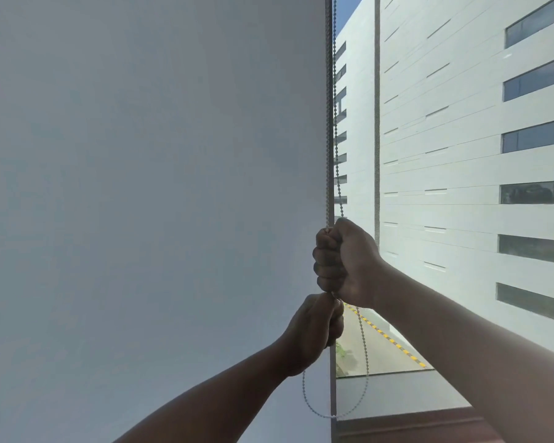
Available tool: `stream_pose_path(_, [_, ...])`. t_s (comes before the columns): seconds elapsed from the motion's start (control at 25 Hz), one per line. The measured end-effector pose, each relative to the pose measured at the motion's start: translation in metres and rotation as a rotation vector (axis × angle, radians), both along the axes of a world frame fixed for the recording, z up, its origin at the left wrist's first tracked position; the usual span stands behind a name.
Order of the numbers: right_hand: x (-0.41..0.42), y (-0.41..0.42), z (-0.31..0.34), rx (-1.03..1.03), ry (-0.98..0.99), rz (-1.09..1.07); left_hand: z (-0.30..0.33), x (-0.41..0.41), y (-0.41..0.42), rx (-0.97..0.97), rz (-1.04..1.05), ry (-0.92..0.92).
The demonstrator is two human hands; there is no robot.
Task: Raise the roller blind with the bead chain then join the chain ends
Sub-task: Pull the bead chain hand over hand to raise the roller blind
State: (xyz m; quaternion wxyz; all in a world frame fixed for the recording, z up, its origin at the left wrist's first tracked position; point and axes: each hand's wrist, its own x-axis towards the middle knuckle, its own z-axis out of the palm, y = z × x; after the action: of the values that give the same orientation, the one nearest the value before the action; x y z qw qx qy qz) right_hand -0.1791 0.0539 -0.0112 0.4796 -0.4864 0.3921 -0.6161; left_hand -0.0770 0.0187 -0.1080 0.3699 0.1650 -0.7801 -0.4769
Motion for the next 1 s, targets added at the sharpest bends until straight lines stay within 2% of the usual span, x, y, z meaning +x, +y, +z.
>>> stream_pose_path(0.12, [-0.006, 0.001, -0.023, 0.036, 0.005, -0.021, 0.004, 0.014, -0.009, -0.208, 0.006, -0.341])
stream_pose_path(0.2, [-0.010, 0.003, -0.026, 0.034, 0.008, -0.028, 0.032, 0.028, -0.013, -0.221, 0.035, -0.413])
stream_pose_path(0.24, [-0.011, 0.005, -0.026, 0.034, 0.014, -0.028, 0.051, 0.034, -0.013, -0.165, 0.067, -0.367])
stream_pose_path(0.32, [-0.010, 0.010, -0.025, 0.038, 0.021, -0.025, 0.094, 0.039, -0.014, -0.041, 0.130, -0.144])
stream_pose_path(0.44, [-0.003, 0.017, -0.025, 0.042, 0.032, -0.010, 0.150, 0.027, -0.001, 0.162, -0.054, 0.141])
stream_pose_path(0.64, [0.003, 0.030, -0.027, 0.018, 0.003, 0.015, 0.174, 0.003, 0.027, 0.335, -0.196, 0.196])
stream_pose_path(0.88, [0.003, 0.040, -0.028, -0.032, 0.000, -0.022, 0.164, -0.004, 0.039, 0.264, -0.246, 0.205])
stream_pose_path(1.0, [0.006, 0.044, -0.029, -0.045, 0.024, -0.030, 0.159, -0.006, 0.042, 0.309, -0.208, 0.340])
